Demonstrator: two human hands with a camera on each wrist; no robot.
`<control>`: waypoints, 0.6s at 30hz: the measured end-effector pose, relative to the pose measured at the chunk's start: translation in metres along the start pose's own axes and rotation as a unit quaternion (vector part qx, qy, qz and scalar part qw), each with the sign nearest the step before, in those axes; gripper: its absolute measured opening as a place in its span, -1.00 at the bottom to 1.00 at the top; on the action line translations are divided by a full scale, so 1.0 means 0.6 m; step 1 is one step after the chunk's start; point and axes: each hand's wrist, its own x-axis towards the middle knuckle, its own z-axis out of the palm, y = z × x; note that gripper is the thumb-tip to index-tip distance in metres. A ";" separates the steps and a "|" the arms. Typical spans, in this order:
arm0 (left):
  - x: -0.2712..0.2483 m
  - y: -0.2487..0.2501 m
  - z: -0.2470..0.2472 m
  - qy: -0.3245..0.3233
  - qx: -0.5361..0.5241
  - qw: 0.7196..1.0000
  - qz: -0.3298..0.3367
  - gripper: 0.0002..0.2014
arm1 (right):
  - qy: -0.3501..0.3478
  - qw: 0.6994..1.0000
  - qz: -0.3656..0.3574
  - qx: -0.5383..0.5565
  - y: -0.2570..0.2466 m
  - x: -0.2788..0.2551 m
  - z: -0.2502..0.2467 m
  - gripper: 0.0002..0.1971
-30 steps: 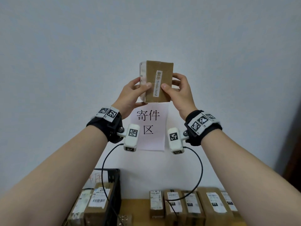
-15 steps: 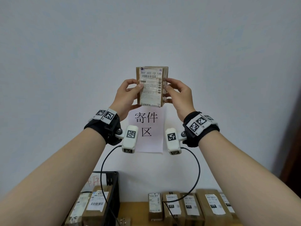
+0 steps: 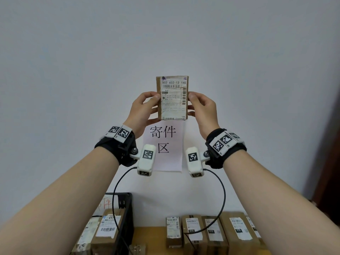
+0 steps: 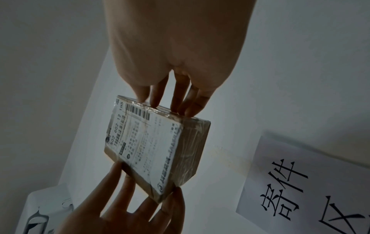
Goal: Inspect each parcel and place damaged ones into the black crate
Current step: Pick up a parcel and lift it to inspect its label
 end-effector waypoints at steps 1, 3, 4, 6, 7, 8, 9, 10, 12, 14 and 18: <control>0.001 0.000 0.000 0.002 -0.009 1.000 -0.006 -0.87 | -0.004 1.000 0.001 0.011 -0.002 -0.001 -0.002 -0.82; 0.003 -0.002 0.001 0.010 -0.009 1.000 -0.011 -0.83 | -0.013 1.000 -0.005 0.021 -0.003 -0.002 -0.007 -0.81; 0.004 -0.004 0.002 0.018 -0.002 1.000 -0.012 -0.82 | -0.015 1.000 -0.011 0.020 -0.003 -0.002 -0.010 -0.79; 0.006 -0.006 0.005 0.040 0.014 0.999 -0.015 -0.68 | -0.010 0.999 -0.020 0.024 -0.004 -0.003 -0.015 -0.79; 0.007 -0.006 0.006 0.045 0.020 0.999 -0.020 -0.57 | -0.002 0.999 -0.023 0.030 -0.005 -0.004 -0.017 -0.80; 0.008 -0.005 0.006 0.039 0.026 0.999 -0.023 -0.47 | 0.008 0.999 -0.025 0.040 -0.005 -0.004 -0.018 -0.80; 0.007 -0.005 0.005 0.024 0.028 0.999 -0.025 -0.41 | 0.018 0.998 -0.026 0.052 -0.006 -0.005 -0.020 -0.81; 0.007 -0.004 0.005 0.003 0.024 0.999 -0.021 -0.40 | 0.026 0.997 -0.026 0.064 -0.006 -0.005 -0.020 -0.81; 0.001 -0.001 0.008 -0.029 0.010 1.000 -0.002 -0.49 | 0.033 0.996 -0.026 0.076 -0.005 -0.005 -0.019 -0.80; -0.003 0.002 0.012 -0.029 -0.002 0.999 0.022 -0.56 | 0.038 0.996 -0.026 0.073 -0.001 -0.003 -0.018 -0.79; -0.002 0.005 0.018 -0.005 -0.023 0.999 0.048 -0.60 | 0.050 0.997 -0.052 0.035 0.004 0.002 -0.018 -0.86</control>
